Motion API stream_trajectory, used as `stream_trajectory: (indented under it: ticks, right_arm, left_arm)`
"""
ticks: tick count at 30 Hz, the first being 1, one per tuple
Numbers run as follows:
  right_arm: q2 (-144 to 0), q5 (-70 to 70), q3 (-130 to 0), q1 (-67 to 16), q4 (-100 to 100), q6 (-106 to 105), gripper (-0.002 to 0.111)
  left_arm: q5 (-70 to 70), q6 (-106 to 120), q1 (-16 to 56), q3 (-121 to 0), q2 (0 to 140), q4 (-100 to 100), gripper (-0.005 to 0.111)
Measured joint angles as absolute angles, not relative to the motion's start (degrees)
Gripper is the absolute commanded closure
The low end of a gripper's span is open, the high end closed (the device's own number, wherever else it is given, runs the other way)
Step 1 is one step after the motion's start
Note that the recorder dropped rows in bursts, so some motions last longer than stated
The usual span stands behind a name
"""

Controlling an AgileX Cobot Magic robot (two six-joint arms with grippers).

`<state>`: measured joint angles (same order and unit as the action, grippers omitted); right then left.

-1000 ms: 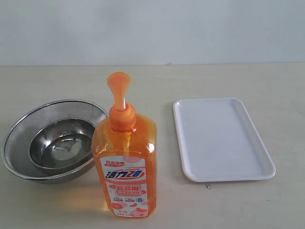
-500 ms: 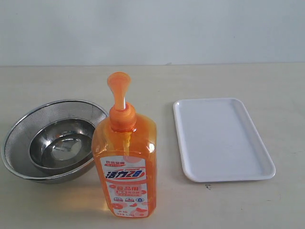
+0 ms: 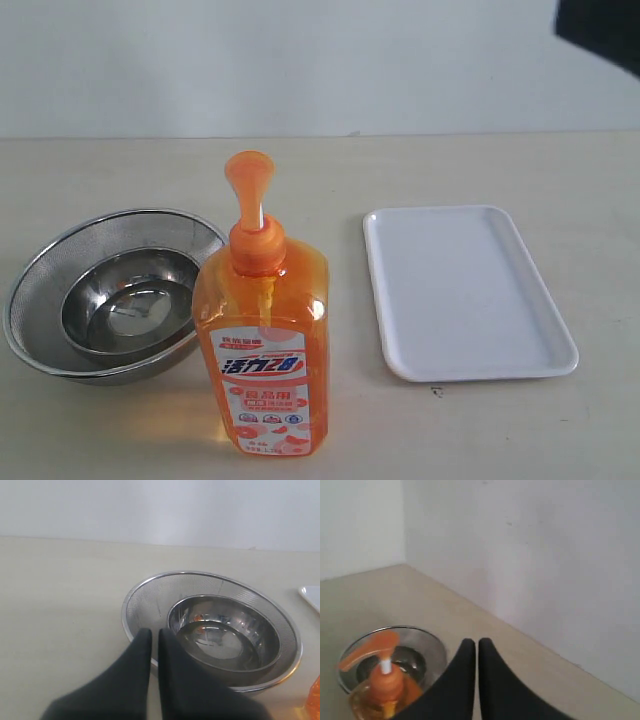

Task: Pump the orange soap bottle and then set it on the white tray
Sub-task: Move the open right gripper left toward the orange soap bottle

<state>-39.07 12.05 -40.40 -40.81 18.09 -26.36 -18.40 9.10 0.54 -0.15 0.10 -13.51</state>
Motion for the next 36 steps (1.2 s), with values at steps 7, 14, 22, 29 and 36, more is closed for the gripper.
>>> stream_trajectory:
  ticks: [7,14,22,29,36]
  right_arm:
    - [-46.7,7.1,-40.4,-48.7,18.5,-28.4,0.108]
    - [-50.7,5.6,-40.5,-49.1,18.8,-29.7,0.108]
    - [-50.0,0.8,-41.5,-49.1,21.5,-25.4,0.108]
    - [-48.9,-8.8,-35.0,-49.1,22.2,-22.0,0.108]
    - [-48.8,-25.4,-22.9,-49.1,14.8,-16.2,0.108]
  left_arm:
    - [-18.4,9.1,0.5,-0.2,0.1,-13.5,0.102]
    - [-18.4,9.1,0.5,-0.2,0.1,-13.5,0.102]
    - [-18.4,9.1,0.5,-0.2,0.1,-13.5,0.102]
    - [-18.4,9.1,0.5,-0.2,0.1,-13.5,0.102]
    - [-18.4,9.1,0.5,-0.2,0.1,-13.5,0.102]
